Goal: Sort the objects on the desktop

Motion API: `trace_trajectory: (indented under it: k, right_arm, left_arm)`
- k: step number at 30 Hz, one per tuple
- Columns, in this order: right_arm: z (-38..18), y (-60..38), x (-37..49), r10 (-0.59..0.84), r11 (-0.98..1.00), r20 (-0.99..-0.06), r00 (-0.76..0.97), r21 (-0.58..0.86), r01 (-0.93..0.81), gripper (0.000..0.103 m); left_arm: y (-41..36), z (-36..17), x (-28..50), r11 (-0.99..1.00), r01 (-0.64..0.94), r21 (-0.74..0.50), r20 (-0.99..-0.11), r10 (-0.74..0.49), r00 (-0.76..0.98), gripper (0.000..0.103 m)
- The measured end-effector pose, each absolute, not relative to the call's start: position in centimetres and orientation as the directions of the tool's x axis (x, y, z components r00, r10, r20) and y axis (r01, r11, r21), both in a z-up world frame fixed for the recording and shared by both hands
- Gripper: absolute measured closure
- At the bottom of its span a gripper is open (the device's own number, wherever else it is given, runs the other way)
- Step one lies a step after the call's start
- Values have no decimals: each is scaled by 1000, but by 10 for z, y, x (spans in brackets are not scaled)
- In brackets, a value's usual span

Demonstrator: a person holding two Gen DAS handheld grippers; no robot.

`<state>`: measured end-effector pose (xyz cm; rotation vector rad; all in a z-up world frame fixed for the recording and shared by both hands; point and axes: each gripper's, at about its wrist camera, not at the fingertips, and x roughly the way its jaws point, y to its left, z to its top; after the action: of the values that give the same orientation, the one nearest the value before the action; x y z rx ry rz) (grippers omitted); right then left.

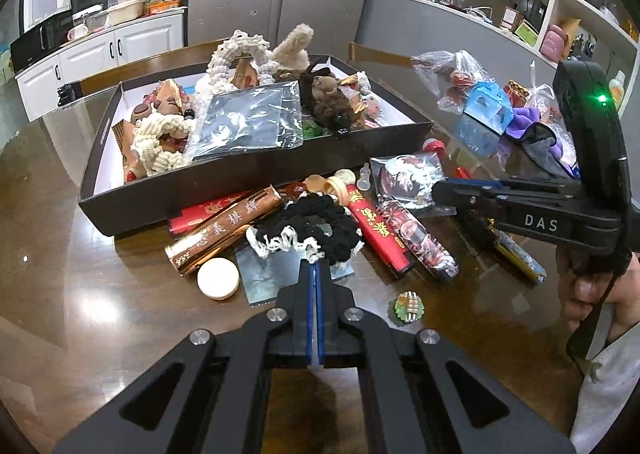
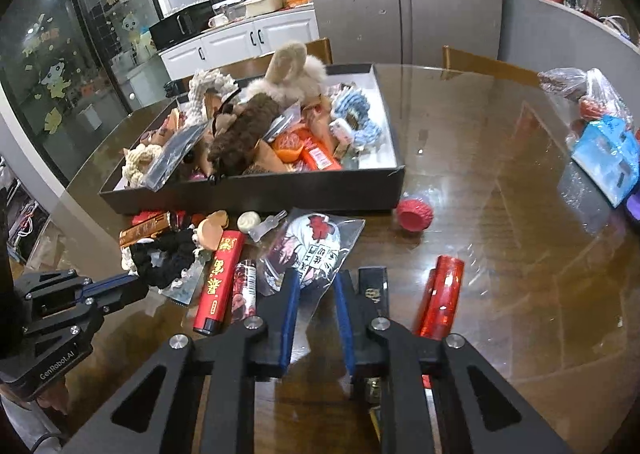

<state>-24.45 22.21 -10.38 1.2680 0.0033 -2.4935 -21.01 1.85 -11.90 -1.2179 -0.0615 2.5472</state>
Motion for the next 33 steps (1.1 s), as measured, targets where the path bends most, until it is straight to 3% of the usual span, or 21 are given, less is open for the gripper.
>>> trace_trajectory:
  k: [12, 19, 33]
  right_arm:
    - [-110, 223, -250, -385, -914, -773, -505, 245, 322, 84]
    - [-95, 221, -241, -427, -895, -740, -519, 265, 358, 92]
    - [-105, 204, -245, -572, -808, -714, -404, 407, 425, 89]
  left_arm:
    - [13, -117, -208, -952, -247, -181, -745, 297, -597, 102]
    - [10, -114, -207, -952, -244, -183, -740, 297, -604, 102]
    - [9, -119, -210, -953, -238, -189, -751, 296, -590, 102]
